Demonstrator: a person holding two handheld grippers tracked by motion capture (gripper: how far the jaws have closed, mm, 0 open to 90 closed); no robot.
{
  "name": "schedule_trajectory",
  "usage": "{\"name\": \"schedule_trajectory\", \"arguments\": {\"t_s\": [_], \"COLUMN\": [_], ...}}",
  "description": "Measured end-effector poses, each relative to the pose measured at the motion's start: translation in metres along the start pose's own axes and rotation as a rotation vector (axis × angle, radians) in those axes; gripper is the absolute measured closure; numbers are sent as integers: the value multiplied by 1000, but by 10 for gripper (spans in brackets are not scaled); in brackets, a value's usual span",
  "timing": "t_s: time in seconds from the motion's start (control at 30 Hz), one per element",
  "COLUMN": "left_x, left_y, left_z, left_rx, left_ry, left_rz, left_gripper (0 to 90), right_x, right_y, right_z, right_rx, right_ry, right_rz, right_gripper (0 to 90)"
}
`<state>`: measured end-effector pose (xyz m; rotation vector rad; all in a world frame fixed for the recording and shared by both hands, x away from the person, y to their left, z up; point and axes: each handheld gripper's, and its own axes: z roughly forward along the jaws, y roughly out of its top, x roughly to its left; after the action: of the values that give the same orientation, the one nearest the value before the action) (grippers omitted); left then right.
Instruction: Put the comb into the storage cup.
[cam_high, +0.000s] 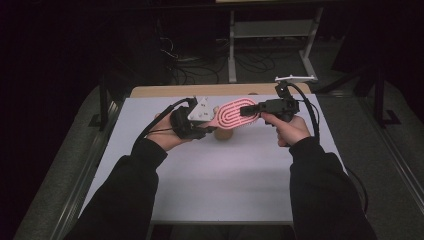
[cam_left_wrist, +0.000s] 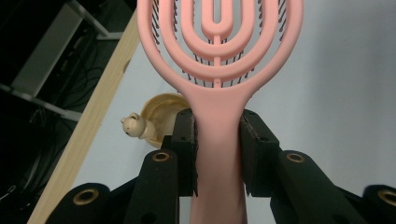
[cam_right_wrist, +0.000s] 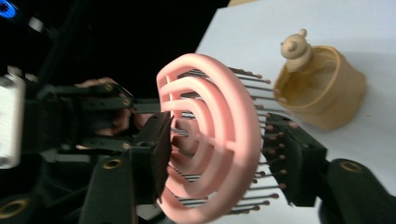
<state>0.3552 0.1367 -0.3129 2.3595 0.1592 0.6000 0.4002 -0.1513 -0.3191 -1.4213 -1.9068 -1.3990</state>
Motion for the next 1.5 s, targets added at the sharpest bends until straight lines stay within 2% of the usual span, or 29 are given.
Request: {"name": "schedule_trajectory", "arguments": {"t_s": [0.13,0.2,0.37,0.47,0.63,0.77,0.87,0.97,1.17,1.27,1.5], "left_x": [0,1,2,1,0,1,1,1,4,7,11], "left_y": [-2,-4,-8,-11,-13,-15,-16,-19,-24,-26,-31], "left_z": [0,2,7,11,15,17,16,13,11,7,0], "left_rx": [-30,-37,-34,-31,-32,-36,-56,-112,-162,-184,-219], "left_ry": [37,38,24,17,8,4,2,5,9,17,-33], "left_rz": [-3,-11,-31,-40,-47,-53,-66,-90,-150,-182,-221], "left_gripper": [696,697,697,697,695,689,685,669,578,500,360], "right_x": [-1,0,1,4,6,14,20,28,43,49,57], "right_y": [1,1,2,2,3,3,5,6,10,12,19], "right_z": [-3,-4,-6,-5,-4,-3,-4,-6,-9,-9,-15], "right_rx": [-51,-68,-71,-59,-45,-6,4,5,20,23,9], "right_ry": [38,58,122,114,105,96,78,62,26,16,-22], "right_rz": [44,67,105,108,87,62,37,5,-51,-65,-74], "right_gripper": [485,515,593,603,614,626,627,628,628,628,629]}}
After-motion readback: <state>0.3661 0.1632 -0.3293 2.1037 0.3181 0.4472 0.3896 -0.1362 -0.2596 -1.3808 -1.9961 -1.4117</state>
